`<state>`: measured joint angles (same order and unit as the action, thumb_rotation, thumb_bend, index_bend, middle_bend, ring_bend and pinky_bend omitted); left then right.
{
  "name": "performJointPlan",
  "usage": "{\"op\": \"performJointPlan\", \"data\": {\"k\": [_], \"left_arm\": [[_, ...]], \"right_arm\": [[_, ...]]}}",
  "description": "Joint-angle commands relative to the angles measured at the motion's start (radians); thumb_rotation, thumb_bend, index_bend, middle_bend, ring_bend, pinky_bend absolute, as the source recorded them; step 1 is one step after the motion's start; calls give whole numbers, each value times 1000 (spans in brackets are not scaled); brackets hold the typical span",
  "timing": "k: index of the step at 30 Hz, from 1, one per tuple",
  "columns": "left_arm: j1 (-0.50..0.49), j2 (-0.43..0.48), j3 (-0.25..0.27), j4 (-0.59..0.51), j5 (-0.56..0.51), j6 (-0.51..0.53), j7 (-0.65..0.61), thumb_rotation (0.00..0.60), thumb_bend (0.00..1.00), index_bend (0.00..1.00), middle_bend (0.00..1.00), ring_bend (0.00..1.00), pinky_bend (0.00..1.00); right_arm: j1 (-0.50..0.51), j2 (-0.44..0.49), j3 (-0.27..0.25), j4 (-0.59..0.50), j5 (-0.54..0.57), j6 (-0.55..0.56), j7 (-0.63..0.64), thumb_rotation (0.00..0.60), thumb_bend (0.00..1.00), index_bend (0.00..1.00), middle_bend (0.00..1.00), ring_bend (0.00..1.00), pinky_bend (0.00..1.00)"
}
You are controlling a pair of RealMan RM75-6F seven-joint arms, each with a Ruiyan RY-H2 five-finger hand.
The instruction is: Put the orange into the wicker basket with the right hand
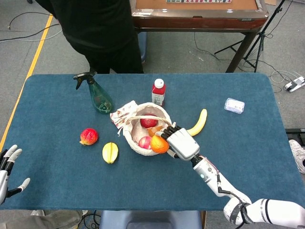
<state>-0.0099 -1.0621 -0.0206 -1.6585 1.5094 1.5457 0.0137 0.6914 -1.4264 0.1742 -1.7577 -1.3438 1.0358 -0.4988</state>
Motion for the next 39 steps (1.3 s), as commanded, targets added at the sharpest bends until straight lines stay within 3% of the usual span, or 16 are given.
{"op": "performJointPlan", "data": {"k": [1,7,16,22,29,39], "left_arm": [[0,0,0,2,0,0,-2,600,246,129,0,0,40],[1,2,0,4,2,1,-9,600,246,129,0,0,40],[2,3,-1,9,-3,-1,-16,600,246,129,0,0,40],[-1,7,-2,12,-1,-4,-24,600,246,129,0,0,40],[-8,5,-3,1,11,-4,-14,600,246,129,0,0,40],[-21,2,-7,-15,20,-13,6,600,246,129,0,0,40]], "right_arm": [[15,-8,5,2,28,-16,-25,600,302,247,241,230,449],[37,-6,10,-14,84,-44,-48,600,302,144,154,164,425],[7,66,-31,-88,44,-7,-25,600,302,139,137,147,411],[-109,189,-124,-172,-56,121,-13,600,302,139,159,146,411],[-271,280,-201,-157,-160,324,28,600,302,139,170,146,411],[-451,312,-221,-65,-127,503,115,600,303,139,171,146,411]]}}
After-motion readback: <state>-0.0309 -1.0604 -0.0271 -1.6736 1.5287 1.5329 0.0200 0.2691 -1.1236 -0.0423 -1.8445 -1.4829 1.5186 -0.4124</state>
